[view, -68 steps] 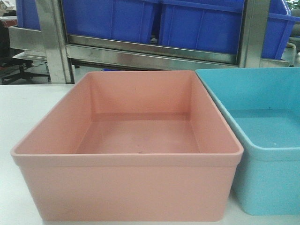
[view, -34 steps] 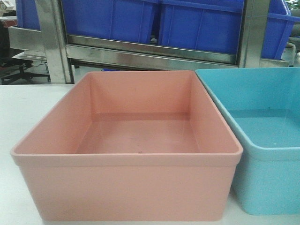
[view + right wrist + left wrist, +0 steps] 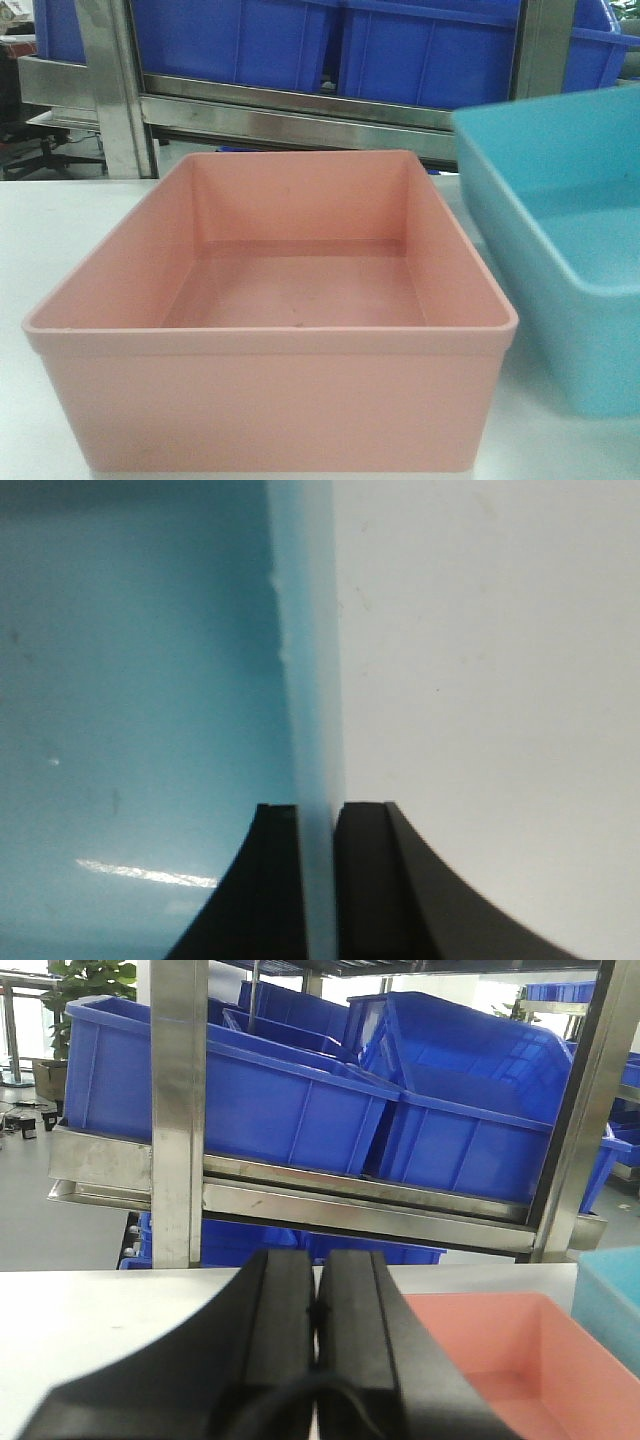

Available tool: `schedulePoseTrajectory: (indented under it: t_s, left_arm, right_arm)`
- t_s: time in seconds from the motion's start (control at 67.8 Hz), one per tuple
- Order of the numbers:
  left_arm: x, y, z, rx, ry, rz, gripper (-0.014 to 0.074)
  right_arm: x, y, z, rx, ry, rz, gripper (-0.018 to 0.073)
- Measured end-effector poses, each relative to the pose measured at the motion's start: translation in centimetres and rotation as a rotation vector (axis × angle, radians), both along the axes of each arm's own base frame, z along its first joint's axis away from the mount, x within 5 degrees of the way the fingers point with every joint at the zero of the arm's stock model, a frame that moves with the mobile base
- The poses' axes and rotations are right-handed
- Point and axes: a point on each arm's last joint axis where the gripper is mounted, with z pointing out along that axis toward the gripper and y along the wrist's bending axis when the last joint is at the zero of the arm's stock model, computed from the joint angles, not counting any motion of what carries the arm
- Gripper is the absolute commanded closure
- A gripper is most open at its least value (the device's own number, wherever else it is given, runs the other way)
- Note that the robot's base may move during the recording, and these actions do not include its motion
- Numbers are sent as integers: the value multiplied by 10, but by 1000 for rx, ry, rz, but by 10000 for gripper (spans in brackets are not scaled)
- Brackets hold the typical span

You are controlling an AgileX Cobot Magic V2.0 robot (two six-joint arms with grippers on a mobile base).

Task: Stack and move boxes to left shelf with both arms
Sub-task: 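Lift the light-blue bin with the right gripper over the pink bin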

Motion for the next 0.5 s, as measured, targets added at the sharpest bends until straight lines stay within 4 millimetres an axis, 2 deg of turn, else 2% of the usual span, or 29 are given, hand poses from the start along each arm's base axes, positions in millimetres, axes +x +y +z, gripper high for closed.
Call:
schedulePoseTrajectory:
  t_s: [0.162, 0.295, 0.384, 0.502]
  left_arm:
    - [0, 0, 0, 0, 0, 0, 608]
    - [0, 0, 0, 0, 0, 0, 608]
    - [0, 0, 0, 0, 0, 0, 608]
    - [0, 0, 0, 0, 0, 0, 608]
  right_arm:
    - [-14, -2, 27, 54, -73, -51, 503]
    - [-17, 3, 52, 121, -102, -49, 503]
    - [-14, 14, 72, 169, -125, -52, 503]
    - [-11, 33, 86, 227, -111, -87, 503]
